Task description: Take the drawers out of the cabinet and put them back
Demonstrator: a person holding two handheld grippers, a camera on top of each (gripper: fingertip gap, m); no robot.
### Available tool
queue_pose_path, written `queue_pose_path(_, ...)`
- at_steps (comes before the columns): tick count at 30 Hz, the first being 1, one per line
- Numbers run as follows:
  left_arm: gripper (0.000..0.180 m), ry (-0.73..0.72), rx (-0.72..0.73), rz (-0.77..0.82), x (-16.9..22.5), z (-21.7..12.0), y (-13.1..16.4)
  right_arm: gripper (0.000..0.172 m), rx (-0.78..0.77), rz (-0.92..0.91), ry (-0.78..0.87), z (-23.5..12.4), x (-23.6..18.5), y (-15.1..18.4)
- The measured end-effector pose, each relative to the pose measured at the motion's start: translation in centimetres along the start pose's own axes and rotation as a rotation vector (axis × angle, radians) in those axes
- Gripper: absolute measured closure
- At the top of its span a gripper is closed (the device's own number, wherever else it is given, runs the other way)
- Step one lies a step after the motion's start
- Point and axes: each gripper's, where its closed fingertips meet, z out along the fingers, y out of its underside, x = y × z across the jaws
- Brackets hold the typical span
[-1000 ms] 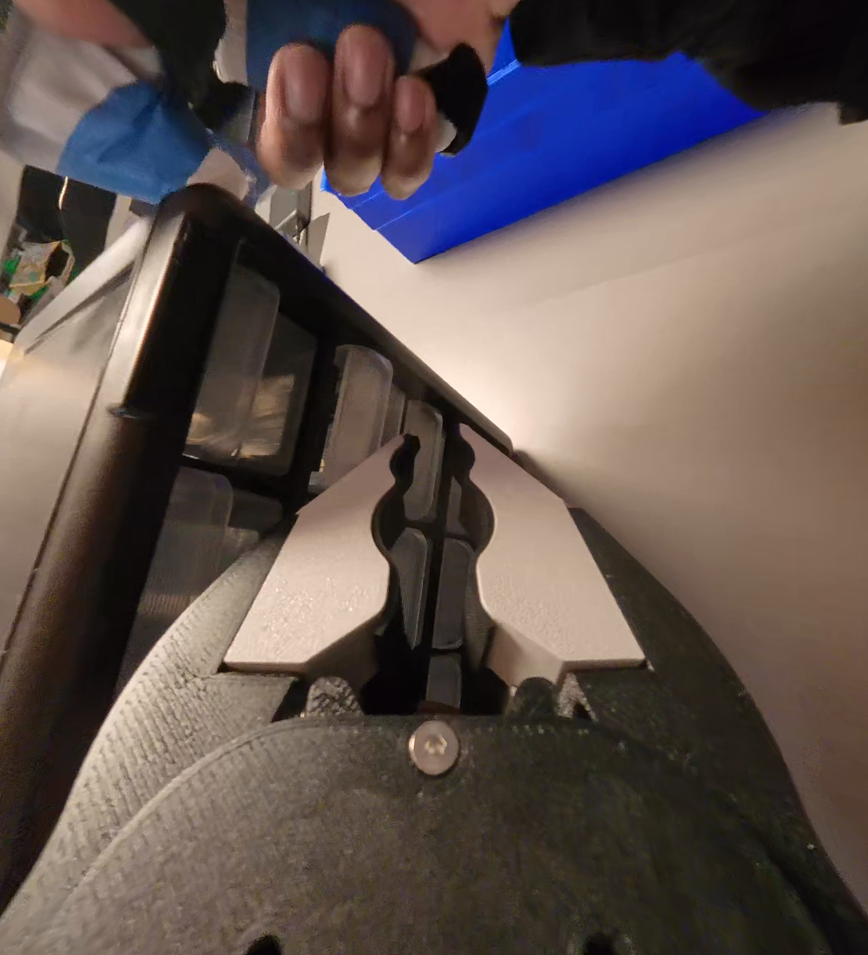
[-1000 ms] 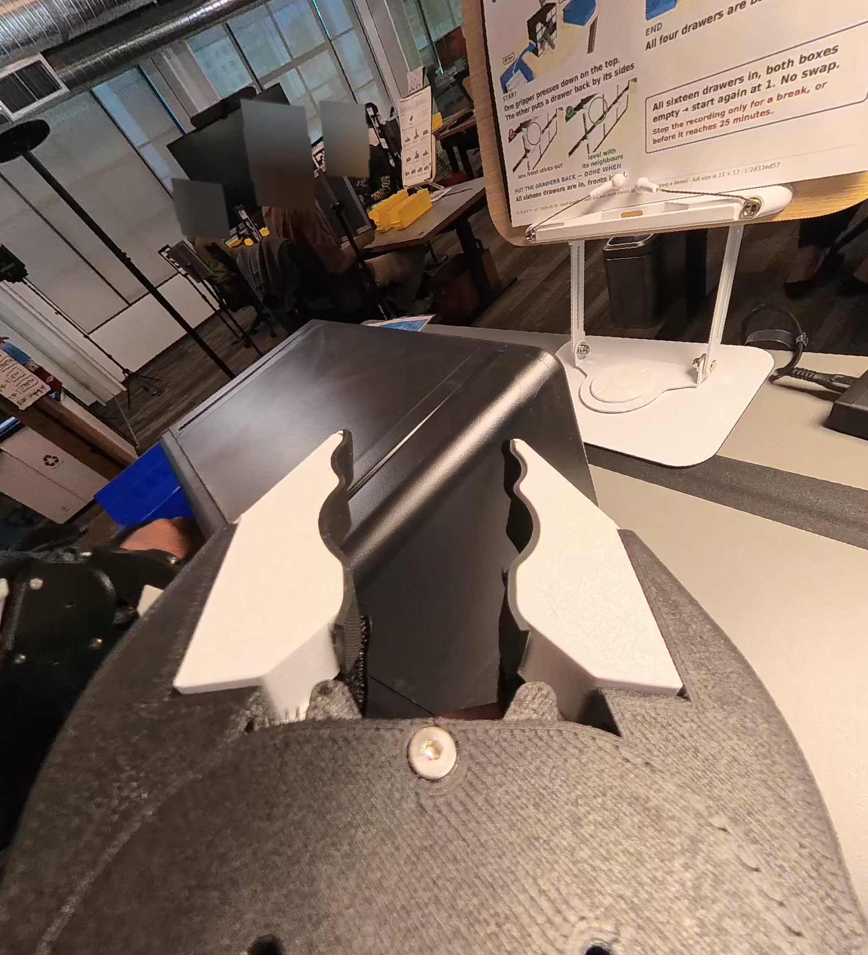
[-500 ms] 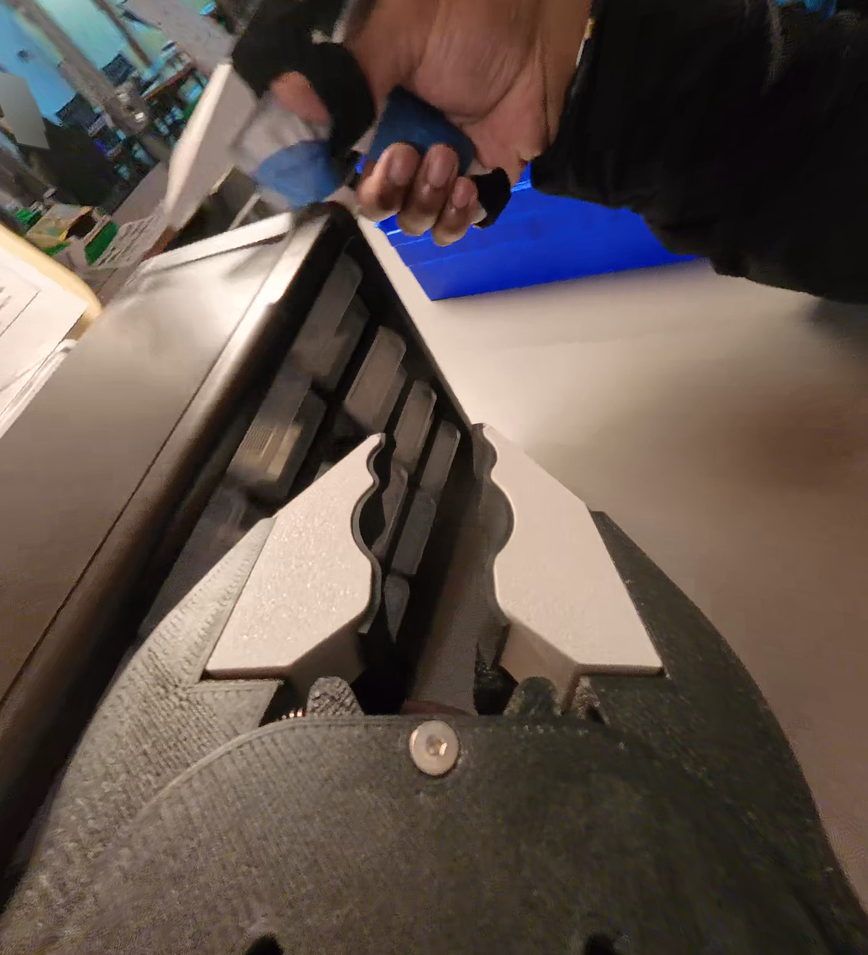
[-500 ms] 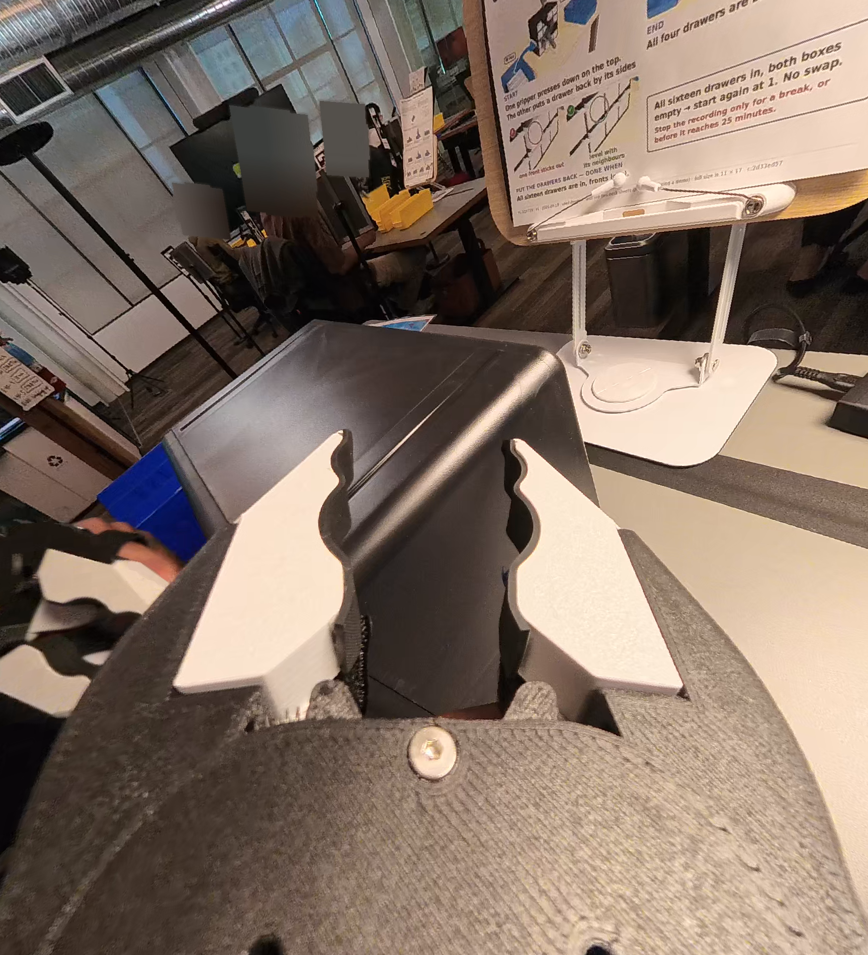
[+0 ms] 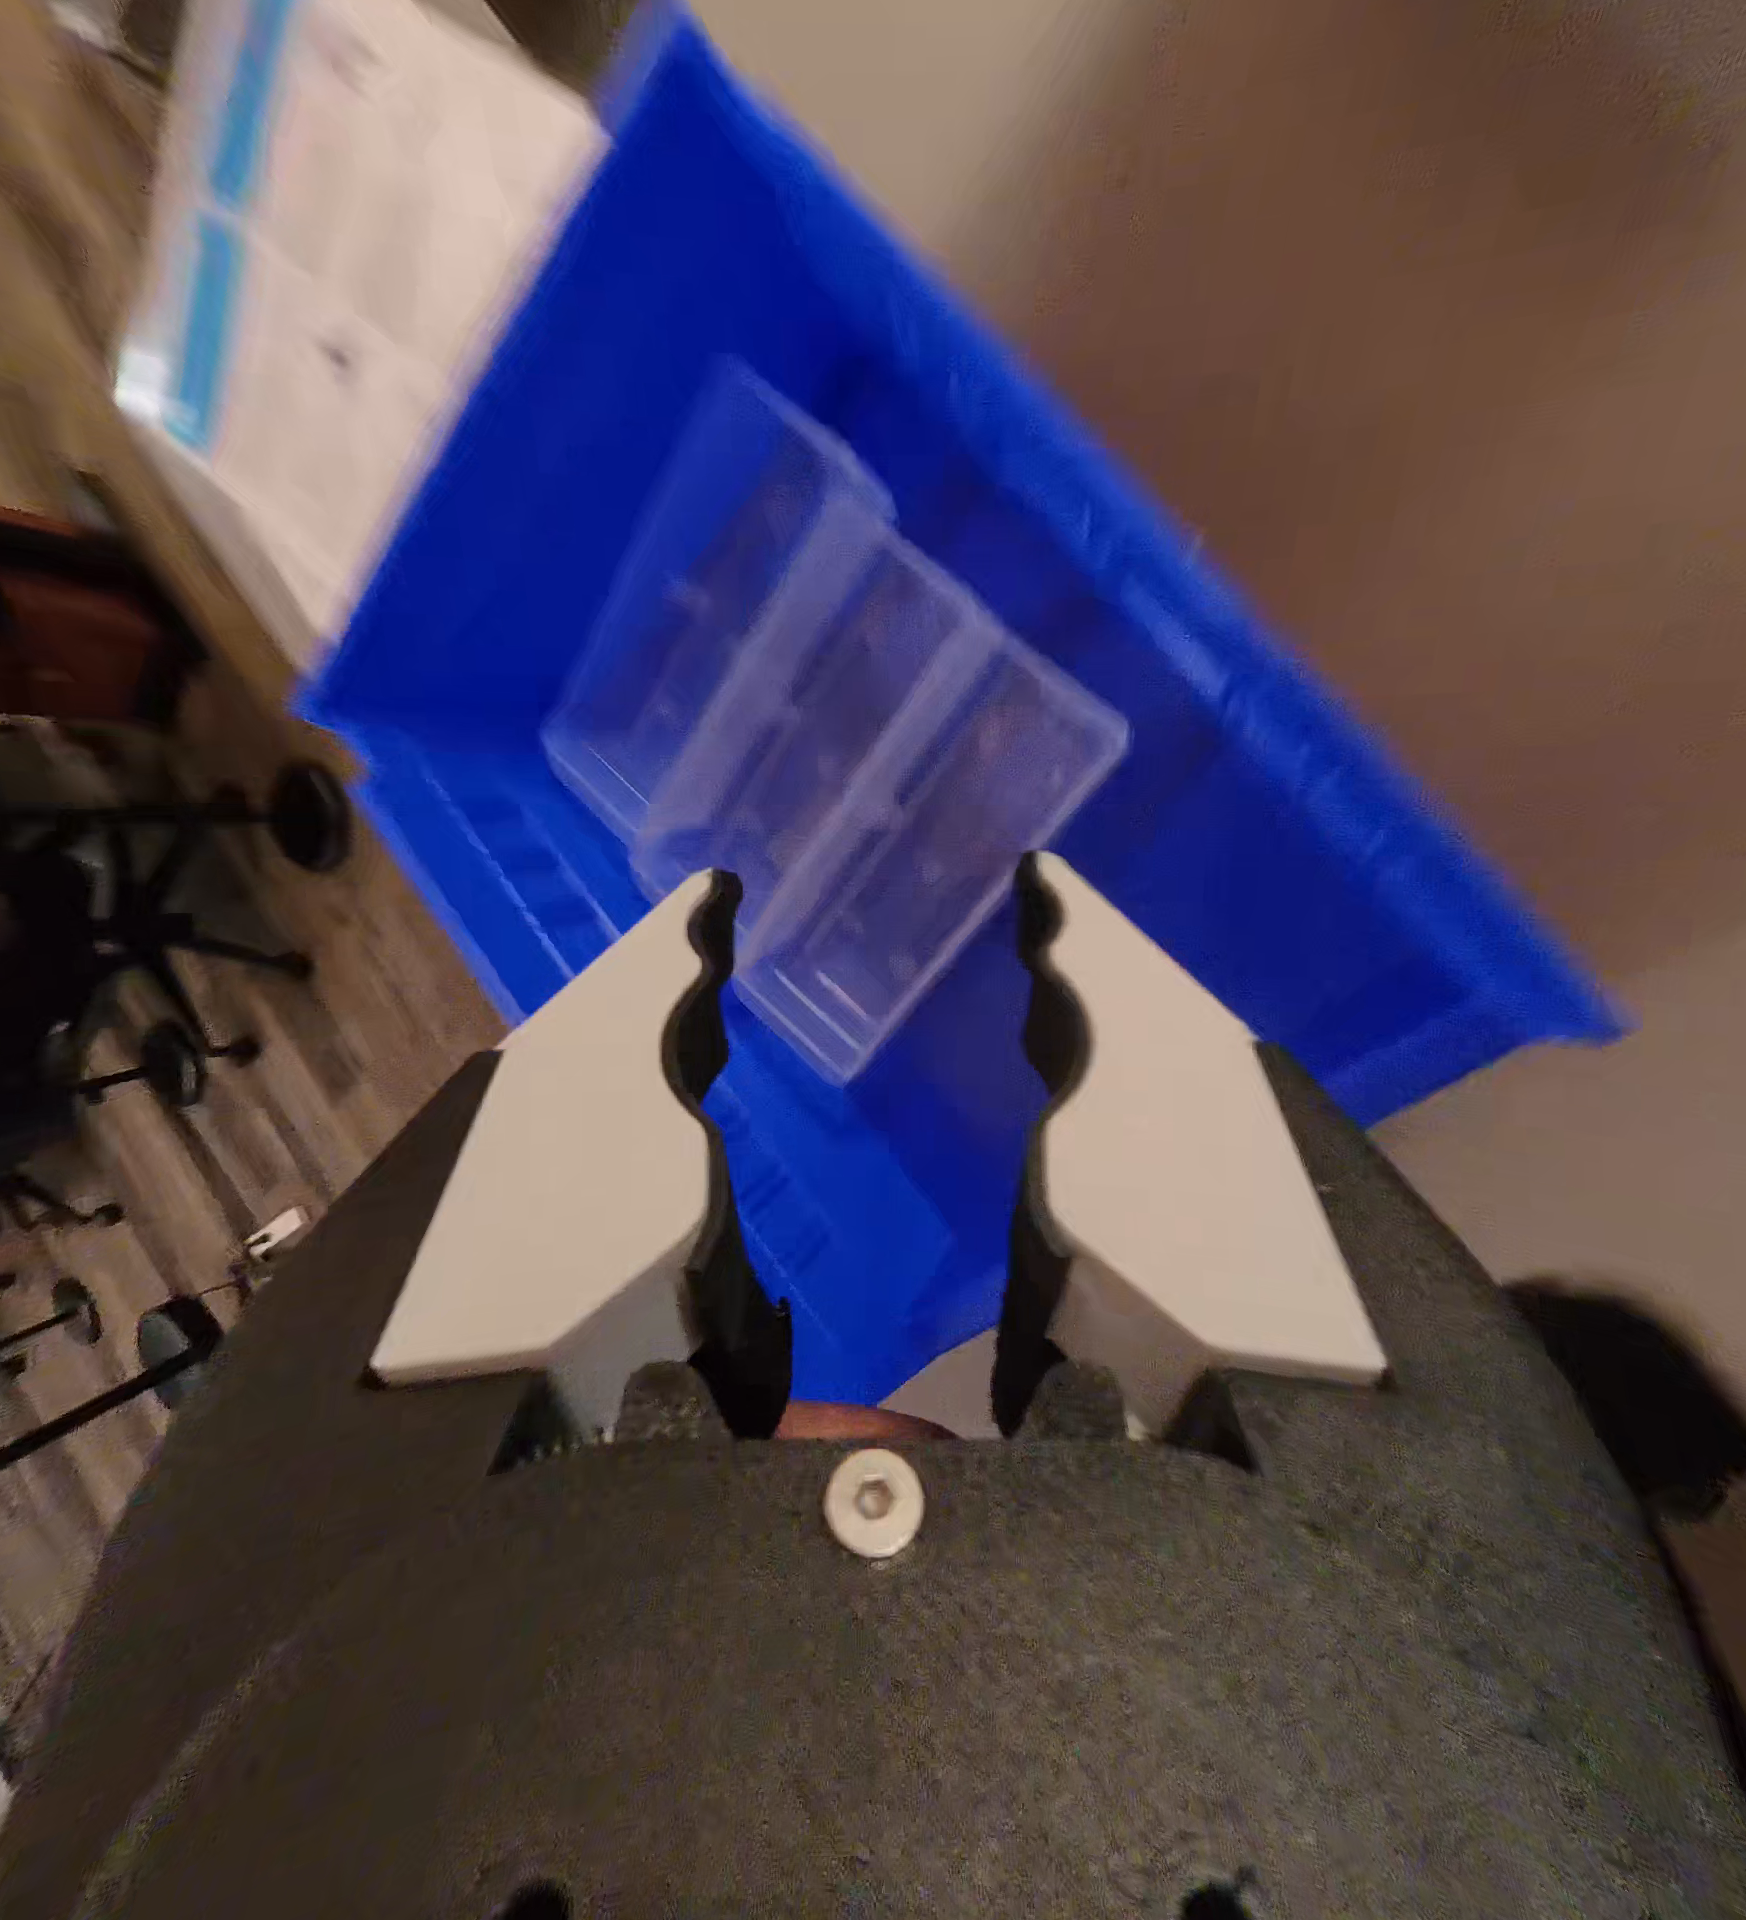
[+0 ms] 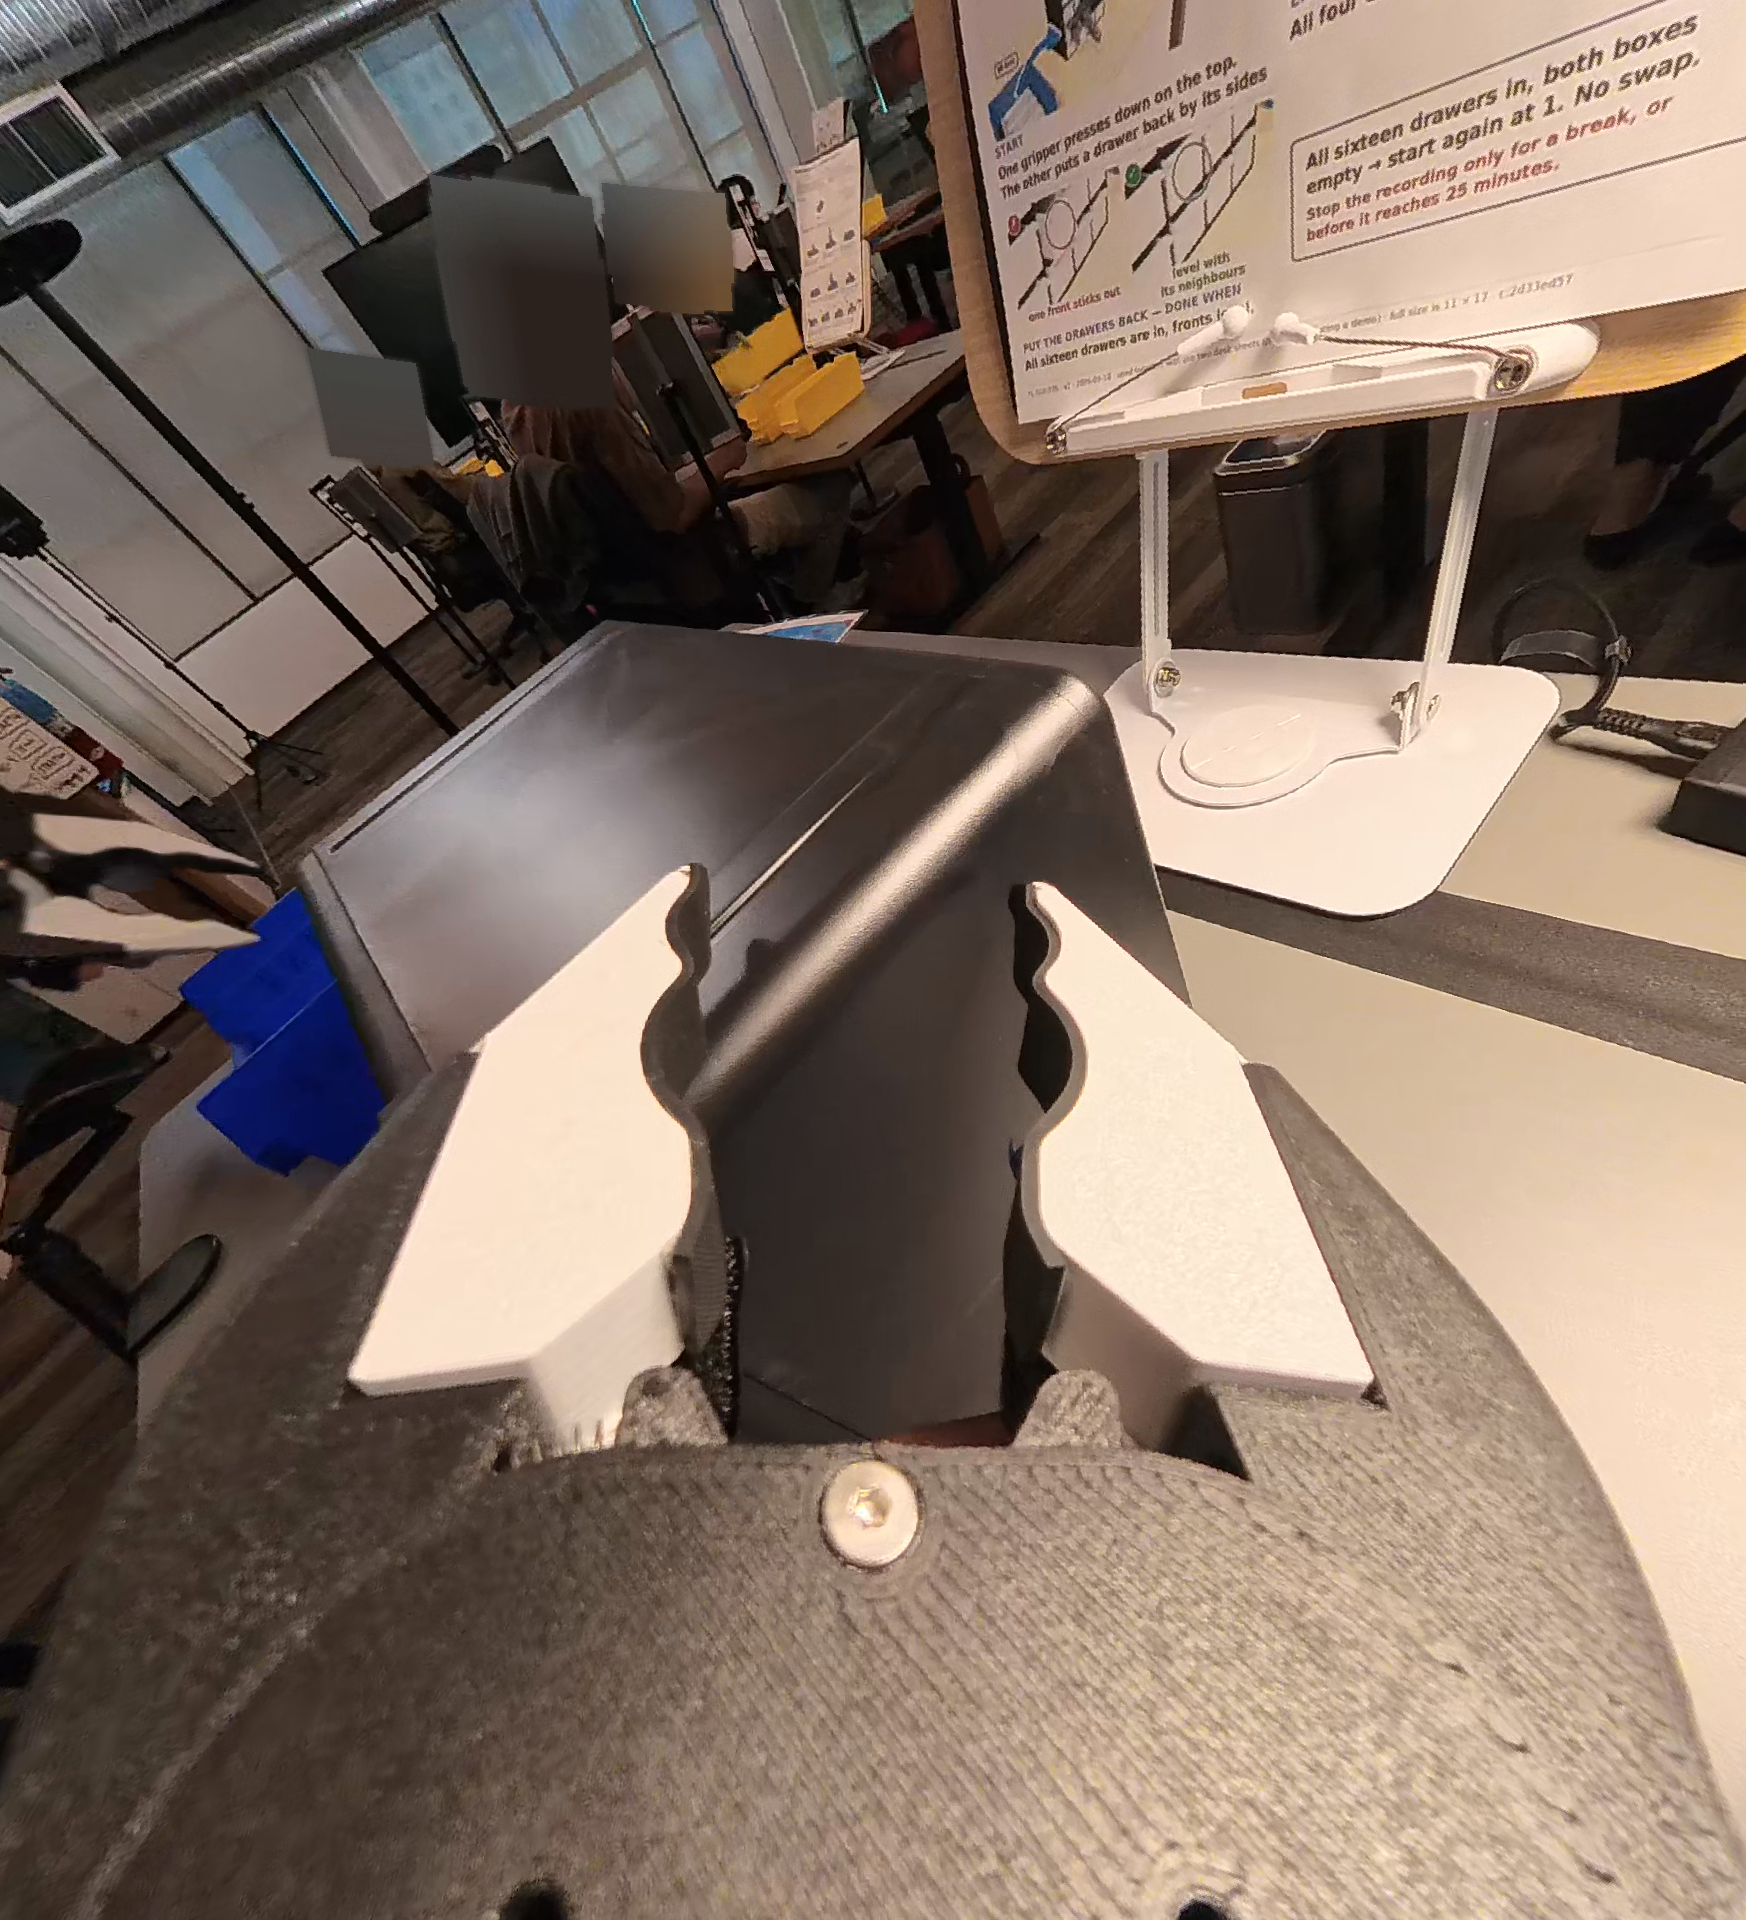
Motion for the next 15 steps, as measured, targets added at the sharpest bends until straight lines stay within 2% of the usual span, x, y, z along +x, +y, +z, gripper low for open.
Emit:
queue_pose_path(3,0.108,0.185,-0.103,0.058,1.1,4.3,5.4,0.111,0.0,-0.007,0.002,0.0,-0.1,0.0)
queue_pose_path(4,0.102,0.215,-0.129,0.07,1.5,5.3,6.6,0.111,0.0,-0.009,0.001,-0.1,-0.1,-0.1)
queue_pose_path(7,0.102,0.225,-0.17,0.148,2.0,7.5,8.6,0.111,0.003,-0.017,-0.001,-0.2,-0.4,-0.2)
queue_pose_path(10,0.125,0.205,-0.196,0.169,1.9,9.1,9.5,0.112,0.006,-0.019,-0.004,-0.3,-0.6,-0.3)
queue_pose_path(13,0.164,0.137,-0.246,0.228,1.2,10.1,10.4,0.112,0.008,-0.022,-0.005,-0.3,-0.7,-0.4)
queue_pose_path(15,0.172,0.147,-0.254,0.252,1.6,9.9,10.5,0.112,0.009,-0.024,-0.006,-0.4,-0.8,-0.5)
